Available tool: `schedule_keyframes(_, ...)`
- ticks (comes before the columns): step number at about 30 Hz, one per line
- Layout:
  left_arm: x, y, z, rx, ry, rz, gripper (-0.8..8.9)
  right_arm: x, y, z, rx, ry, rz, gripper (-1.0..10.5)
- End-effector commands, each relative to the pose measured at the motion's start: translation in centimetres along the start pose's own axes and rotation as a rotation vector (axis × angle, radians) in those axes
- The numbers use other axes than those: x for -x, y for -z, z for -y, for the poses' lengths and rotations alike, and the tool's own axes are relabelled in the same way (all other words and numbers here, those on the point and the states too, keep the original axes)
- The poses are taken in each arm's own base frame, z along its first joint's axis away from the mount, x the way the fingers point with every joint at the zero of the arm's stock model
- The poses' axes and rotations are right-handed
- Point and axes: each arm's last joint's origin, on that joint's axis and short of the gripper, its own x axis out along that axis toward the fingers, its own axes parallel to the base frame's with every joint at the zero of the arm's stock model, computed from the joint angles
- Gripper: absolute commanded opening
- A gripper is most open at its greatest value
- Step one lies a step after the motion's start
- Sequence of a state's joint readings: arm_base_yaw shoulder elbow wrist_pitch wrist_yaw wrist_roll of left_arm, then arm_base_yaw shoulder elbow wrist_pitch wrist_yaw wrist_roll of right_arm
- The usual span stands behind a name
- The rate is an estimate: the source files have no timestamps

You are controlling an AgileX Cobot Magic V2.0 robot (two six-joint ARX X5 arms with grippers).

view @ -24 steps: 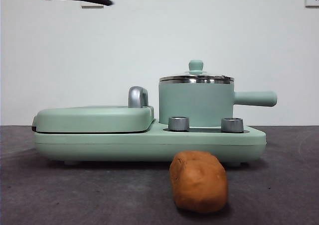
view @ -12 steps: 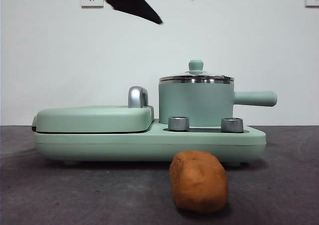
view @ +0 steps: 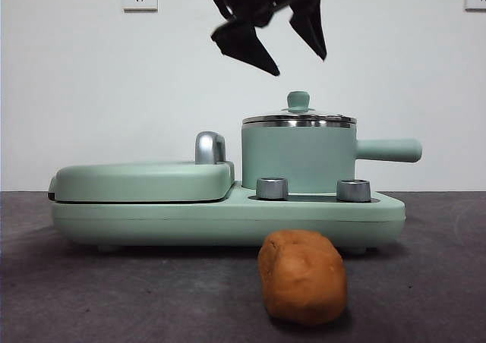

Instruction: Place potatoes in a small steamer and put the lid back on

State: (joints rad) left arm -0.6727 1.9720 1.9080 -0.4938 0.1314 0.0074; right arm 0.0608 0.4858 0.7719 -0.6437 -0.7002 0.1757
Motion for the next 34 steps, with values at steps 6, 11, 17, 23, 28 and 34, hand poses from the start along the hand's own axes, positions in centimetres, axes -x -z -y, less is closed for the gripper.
schedule_keyframes(6,-2.5,0.2,0.0,-0.006,-0.019,0.013,4.32,0.2,-0.4,-0.2,0.018,-0.004,0.013,4.9)
schedule_keyframes(11,-3.1,0.6,-0.1,-0.005,-0.032,-0.002,4.32,0.2,-0.4,-0.2,0.018,-0.004,0.013,4.9)
schedule_keyframes(17,-3.4,0.8,-0.3,-0.007,-0.048,-0.008,4.32,0.2,-0.4,-0.2,0.018,-0.005,0.013,4.9)
schedule_keyframes(23,-4.2,1.4,-0.4,-0.003,-0.048,-0.034,4.31,0.2,-0.4,-0.2,0.017,-0.005,0.013,4.9)
schedule_keyframes(28,-4.3,1.8,-0.4,0.001,-0.048,-0.073,3.85,0.2,-0.4,-0.2,0.018,-0.004,0.013,4.9)
schedule_keyframes(34,-4.3,1.7,-0.4,-0.001,-0.048,-0.065,3.49,0.2,-0.4,-0.2,0.018,-0.004,0.013,4.9)
